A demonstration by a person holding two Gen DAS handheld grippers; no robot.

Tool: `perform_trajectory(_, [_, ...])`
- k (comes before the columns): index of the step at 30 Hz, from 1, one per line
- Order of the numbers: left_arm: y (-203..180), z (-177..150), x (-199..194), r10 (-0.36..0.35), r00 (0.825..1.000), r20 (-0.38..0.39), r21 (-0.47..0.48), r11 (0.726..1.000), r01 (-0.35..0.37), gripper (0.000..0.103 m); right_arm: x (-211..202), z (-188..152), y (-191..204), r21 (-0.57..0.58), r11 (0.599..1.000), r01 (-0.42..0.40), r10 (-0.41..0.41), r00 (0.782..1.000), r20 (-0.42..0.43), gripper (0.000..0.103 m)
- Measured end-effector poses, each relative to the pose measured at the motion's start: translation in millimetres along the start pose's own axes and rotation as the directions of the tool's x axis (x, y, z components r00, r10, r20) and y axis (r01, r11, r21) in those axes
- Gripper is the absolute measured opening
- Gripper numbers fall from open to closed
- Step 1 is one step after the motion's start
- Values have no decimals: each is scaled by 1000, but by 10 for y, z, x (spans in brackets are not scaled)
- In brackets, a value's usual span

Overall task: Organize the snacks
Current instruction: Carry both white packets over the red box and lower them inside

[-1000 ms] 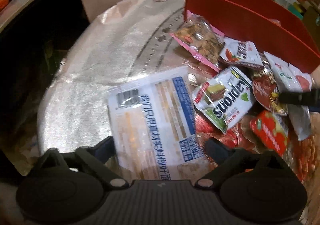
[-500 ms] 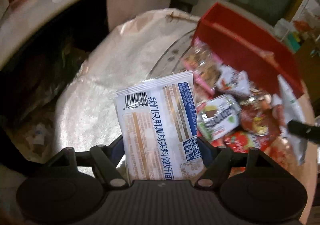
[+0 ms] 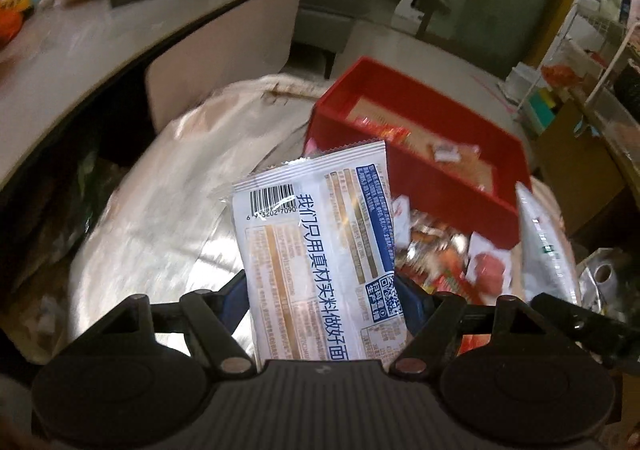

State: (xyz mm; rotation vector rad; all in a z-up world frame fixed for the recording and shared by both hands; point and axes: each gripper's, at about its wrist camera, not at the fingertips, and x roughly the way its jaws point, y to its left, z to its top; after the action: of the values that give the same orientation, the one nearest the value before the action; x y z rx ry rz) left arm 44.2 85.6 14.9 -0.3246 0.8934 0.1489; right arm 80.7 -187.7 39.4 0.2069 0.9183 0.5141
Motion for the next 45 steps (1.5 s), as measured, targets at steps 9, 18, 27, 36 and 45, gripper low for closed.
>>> perform_trajectory(9, [-393, 403, 250, -27, 999, 43, 53, 998, 25, 67, 201, 324, -154, 46, 998, -35, 33, 999, 43, 49])
perform_trajectory(18, [-659, 696, 387, -26, 993, 112, 123, 992, 12, 68, 317, 630, -193, 41, 999, -24, 21, 997, 79, 49])
perform_trajectory(27, [-783, 899, 533, -20, 991, 132, 127, 992, 3, 68, 417, 868, -189, 23, 1000, -19, 17, 995, 96, 49])
perform_trajectory(36, [-877, 966, 590, -31, 990, 136, 127, 992, 14, 68, 453, 981, -221, 22, 1000, -14, 12, 994, 107, 49])
perform_trajectory(45, [-898, 1009, 625, -33, 990, 138, 129, 992, 15, 67, 445, 1028, -240, 27, 1000, -4, 1, 994, 111, 49])
